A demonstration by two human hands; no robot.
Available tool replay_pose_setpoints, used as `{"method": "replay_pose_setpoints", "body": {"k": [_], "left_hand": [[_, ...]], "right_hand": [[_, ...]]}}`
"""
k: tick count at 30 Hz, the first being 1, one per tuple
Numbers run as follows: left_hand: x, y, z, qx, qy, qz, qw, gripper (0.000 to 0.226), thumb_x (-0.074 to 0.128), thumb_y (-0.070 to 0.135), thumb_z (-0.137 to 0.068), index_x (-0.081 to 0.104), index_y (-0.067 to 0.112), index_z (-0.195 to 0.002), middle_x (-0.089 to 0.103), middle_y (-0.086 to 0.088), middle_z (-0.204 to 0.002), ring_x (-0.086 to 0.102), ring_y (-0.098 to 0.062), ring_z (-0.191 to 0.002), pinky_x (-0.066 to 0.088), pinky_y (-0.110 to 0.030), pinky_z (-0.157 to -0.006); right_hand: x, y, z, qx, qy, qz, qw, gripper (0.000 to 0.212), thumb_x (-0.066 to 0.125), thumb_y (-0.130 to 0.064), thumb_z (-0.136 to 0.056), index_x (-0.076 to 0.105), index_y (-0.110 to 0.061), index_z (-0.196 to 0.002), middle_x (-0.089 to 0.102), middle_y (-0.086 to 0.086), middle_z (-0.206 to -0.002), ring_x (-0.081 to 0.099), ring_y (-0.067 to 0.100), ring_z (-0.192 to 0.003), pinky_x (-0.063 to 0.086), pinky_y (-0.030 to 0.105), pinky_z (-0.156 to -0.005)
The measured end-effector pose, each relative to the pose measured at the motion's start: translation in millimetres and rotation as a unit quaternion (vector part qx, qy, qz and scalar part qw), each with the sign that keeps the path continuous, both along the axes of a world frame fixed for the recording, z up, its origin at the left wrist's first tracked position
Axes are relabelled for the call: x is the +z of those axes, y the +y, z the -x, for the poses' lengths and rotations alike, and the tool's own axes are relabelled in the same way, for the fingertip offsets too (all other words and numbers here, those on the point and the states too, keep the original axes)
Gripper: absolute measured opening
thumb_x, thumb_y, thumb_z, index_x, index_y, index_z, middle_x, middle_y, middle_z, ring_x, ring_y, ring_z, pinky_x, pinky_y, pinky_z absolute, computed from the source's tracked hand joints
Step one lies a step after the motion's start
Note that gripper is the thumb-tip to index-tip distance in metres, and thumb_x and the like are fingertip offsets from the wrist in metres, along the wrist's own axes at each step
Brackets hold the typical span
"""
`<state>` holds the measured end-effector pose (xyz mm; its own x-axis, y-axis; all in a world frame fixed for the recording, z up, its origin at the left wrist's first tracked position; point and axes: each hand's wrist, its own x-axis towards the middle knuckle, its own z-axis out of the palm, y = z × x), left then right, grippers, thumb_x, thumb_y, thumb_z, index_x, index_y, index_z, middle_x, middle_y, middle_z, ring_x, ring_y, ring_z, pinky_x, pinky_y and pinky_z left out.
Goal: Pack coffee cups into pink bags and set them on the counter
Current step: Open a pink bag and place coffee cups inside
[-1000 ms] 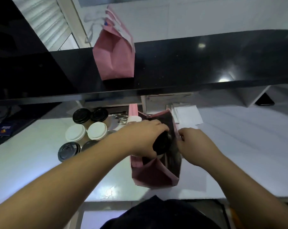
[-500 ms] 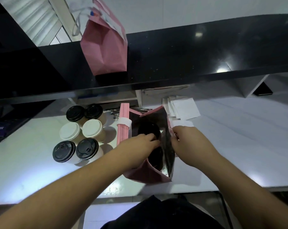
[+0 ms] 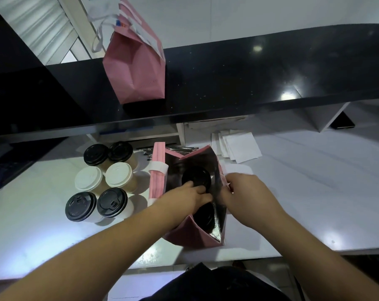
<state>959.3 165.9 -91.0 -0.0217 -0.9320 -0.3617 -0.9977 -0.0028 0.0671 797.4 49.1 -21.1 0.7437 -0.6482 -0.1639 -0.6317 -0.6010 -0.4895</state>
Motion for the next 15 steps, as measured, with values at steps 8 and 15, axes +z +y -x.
{"method": "replay_pose_setpoints", "body": {"k": [8, 15], "left_hand": [[25, -3, -6, 0.025, 0.025, -0.056, 0.998, 0.064, 0.070, 0.018, -0.096, 0.043, 0.028, -0.153, 0.055, -0.004, -0.140, 0.054, -0.028, -0.125, 0.050, -0.045, -0.101], [88, 15, -7, 0.105, -0.105, 0.165, 0.975, 0.035, 0.070, 0.025, -0.087, 0.066, 0.029, -0.121, 0.065, 0.006, -0.115, 0.057, -0.023, -0.110, 0.046, -0.039, -0.093]], "right_hand": [[3, -2, 0, -0.025, 0.003, 0.014, 1.000, 0.037, 0.047, -0.028, -0.102, 0.047, -0.016, -0.067, 0.055, 0.000, -0.062, 0.049, 0.017, -0.054, 0.024, 0.029, -0.045], [8, -6, 1, -0.043, -0.004, 0.003, 0.999, 0.041, 0.048, -0.025, -0.101, 0.043, -0.017, -0.061, 0.051, 0.000, -0.057, 0.043, 0.015, -0.048, 0.024, 0.024, -0.044]]}}
